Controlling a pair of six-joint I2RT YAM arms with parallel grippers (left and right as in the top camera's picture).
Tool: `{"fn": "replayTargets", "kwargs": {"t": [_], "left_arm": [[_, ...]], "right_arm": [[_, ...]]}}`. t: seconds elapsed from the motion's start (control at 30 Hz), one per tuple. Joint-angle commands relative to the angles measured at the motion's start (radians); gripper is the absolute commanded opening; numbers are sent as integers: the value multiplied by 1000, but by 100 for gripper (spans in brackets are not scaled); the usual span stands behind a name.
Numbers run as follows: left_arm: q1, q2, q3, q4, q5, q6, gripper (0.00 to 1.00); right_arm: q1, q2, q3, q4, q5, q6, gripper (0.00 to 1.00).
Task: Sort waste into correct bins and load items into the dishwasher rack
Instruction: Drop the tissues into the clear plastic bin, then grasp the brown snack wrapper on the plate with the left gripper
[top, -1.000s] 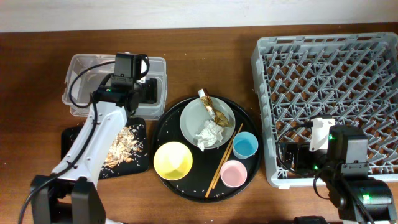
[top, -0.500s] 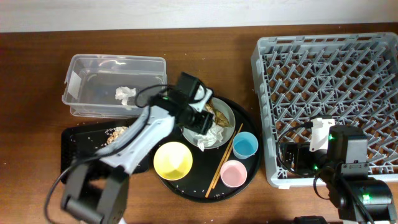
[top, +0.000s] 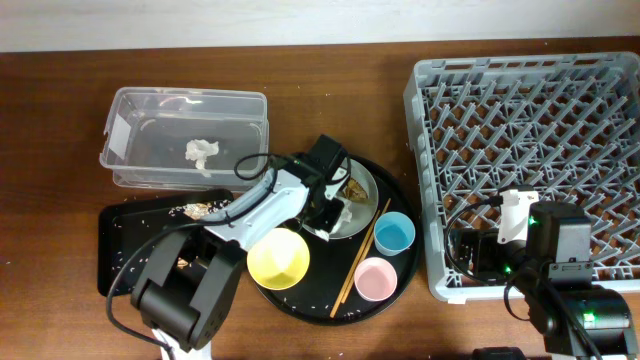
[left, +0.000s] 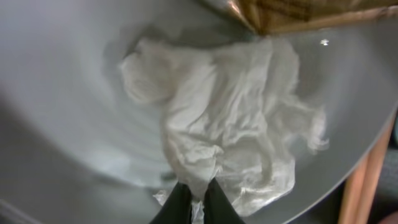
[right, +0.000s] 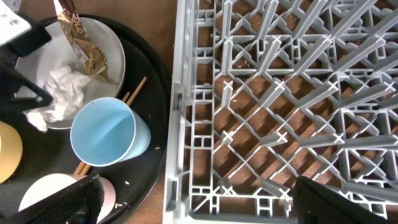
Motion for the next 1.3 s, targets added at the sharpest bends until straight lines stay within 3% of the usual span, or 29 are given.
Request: {"fn": "replayTargets", "kwargs": {"t": [0.0,0.23,0.47,0.5,0.53,0.57,0.7,0.83,1.17,1.27], "left_arm": [[24,-102,127,-61,-169,0,0],[198,-287,194,-72,-243,0,0],[455,-243,194,-44,-239,0,2],[473,-231,194,-40,-238,0,14],[484,-221,194,-35,-234,0,44],[496,-214,194,-27,-223,0,62],[487,-215,198,-3,-134,-1,67],[427,-213,198,-3,124,-25,68],[139,3,198,99,125,-396,71],[99,77,198,168,119,-410,71]], "right_arm": [[-3,0,22,0,-6,11,98],[-3,0,22,0,-6,11,98],[-3,0,22,0,-6,11,98],[-3,0,22,0,-6,11,98],[-3,0,22,0,-6,11,99],[-3,0,22,0,-6,11,98],[-3,0,22,-1,-6,11,98],[-3,0,22,0,-6,11,98],[-3,0,22,-1,-6,11,99],[-3,0,22,-1,-6,11,98]]}}
